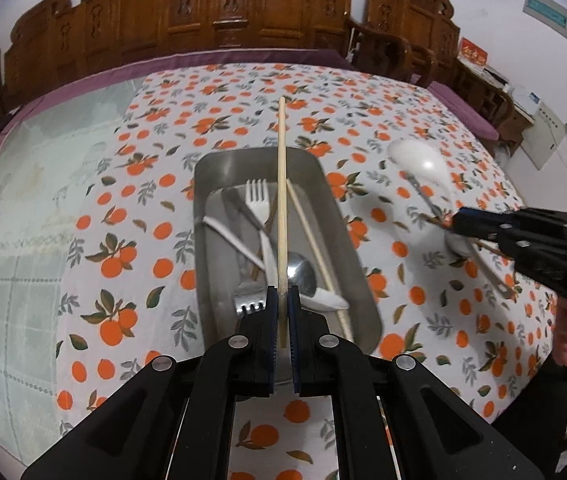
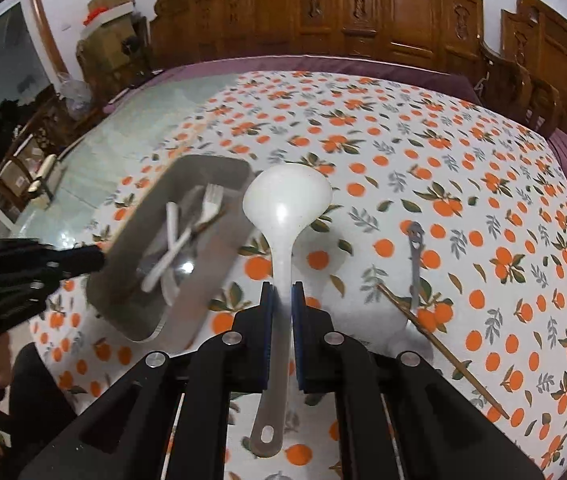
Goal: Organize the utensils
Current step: 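Carry the chopstick over the tray with the left tool while the right tool carries the white spoon, then release the chopstick into the tray with the left tool while the right tool lowers the spoon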
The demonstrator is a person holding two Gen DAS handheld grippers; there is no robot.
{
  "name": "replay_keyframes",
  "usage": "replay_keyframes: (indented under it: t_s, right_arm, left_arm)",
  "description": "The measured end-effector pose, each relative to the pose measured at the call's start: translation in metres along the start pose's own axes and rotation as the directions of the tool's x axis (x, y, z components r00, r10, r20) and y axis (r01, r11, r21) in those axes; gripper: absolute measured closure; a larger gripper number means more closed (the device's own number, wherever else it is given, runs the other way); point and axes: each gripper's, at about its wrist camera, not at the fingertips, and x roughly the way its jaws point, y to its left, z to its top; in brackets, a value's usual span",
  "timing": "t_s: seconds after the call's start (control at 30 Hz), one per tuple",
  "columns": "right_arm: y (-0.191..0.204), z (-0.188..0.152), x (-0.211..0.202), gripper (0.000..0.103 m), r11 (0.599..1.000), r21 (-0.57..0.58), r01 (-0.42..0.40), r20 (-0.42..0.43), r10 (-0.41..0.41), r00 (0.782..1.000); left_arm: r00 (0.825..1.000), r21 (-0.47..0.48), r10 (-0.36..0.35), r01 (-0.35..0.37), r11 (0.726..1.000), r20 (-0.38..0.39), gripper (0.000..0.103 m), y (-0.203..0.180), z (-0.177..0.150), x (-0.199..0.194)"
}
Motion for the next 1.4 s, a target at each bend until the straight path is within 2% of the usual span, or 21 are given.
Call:
replay_keyframes:
  t_s: [0.3,0.67,0.9,1.03,1.17,1.4]
  right_arm:
    - [0.023,0.007,-0.008,0.092,0.999,-0.039,-0.033,0.014,0.033,0.999]
    - [0.037,0.008,-0.009,0.092,0.997,-0.065,-0.044,0.012,0.045,0.999]
    - [0.045,0.012,-0.003,0.092,0.996,-0.071,-0.061,0.007,0.062,0.998]
    - [0.053,0.018,0.002,0.092,0.994,-0.071,-0.078,0.005,0.079,0.997]
    - [0.062,0.024,0.012,0.092,0.993,-0.07,-0.098,-0.005,0.098,0.995]
    - [0.078,0.036,0.038,0.092,0.99,-0.057,-0.132,-0.037,0.13,0.991]
  left_arm:
    - [0.995,-0.029,0.007,-0.01,1.0,-0.099,0.099,0.009,-0.007,0.03]
    - [0.991,0.014,0.006,-0.004,1.0,-0.137,0.099,0.006,-0.009,0.035]
    - [0.995,-0.017,0.001,-0.003,1.0,-0.099,0.097,0.014,-0.004,0.024]
    - [0.999,-0.036,0.006,-0.008,0.999,-0.053,0.083,0.02,-0.002,0.009]
    - [1.0,-0.069,0.016,-0.016,0.997,-0.01,0.082,0.032,-0.001,-0.009]
    - [0.997,-0.097,0.069,-0.064,0.993,0.044,0.073,0.053,-0.003,-0.034]
